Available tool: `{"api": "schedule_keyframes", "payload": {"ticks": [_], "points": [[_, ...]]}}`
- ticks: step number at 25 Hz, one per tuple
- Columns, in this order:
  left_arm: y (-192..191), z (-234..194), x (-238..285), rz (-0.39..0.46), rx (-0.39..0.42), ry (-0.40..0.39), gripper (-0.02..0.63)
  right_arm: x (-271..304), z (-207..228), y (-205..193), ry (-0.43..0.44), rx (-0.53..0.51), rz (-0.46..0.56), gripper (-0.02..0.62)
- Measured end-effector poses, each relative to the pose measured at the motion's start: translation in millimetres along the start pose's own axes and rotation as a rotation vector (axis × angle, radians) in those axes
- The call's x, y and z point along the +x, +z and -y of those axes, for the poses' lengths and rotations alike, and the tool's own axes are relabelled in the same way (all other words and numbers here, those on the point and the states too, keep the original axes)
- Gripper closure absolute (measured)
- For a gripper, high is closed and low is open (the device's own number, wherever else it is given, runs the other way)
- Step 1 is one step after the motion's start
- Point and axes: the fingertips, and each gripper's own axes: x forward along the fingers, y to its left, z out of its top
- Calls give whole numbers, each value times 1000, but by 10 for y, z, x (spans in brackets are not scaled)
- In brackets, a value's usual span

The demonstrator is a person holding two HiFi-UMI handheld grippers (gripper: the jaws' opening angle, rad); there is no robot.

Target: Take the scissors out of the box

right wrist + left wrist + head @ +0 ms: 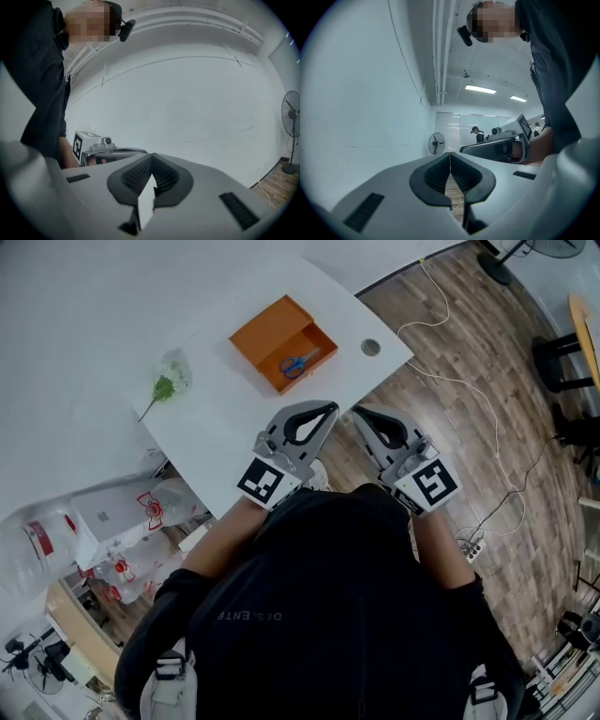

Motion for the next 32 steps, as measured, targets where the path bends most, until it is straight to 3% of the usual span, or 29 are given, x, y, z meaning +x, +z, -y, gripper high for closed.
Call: {"api": "schedule_keyframes", "payload": {"ticks": [10,20,26,32], "points": [[-95,-753,130,-21,-21,185,586,641,537,-4,156,16,-37,591],[-143,-1554,170,12,-54,521,586,1534,952,9,500,-5,-116,589],[-258,-1842,155,22,-44,729,586,1897,1133,-302,691,-43,-225,589],[-359,-1951,129,14,-67,884,586,2195,1242,-807,830,-90,-347,589]]}}
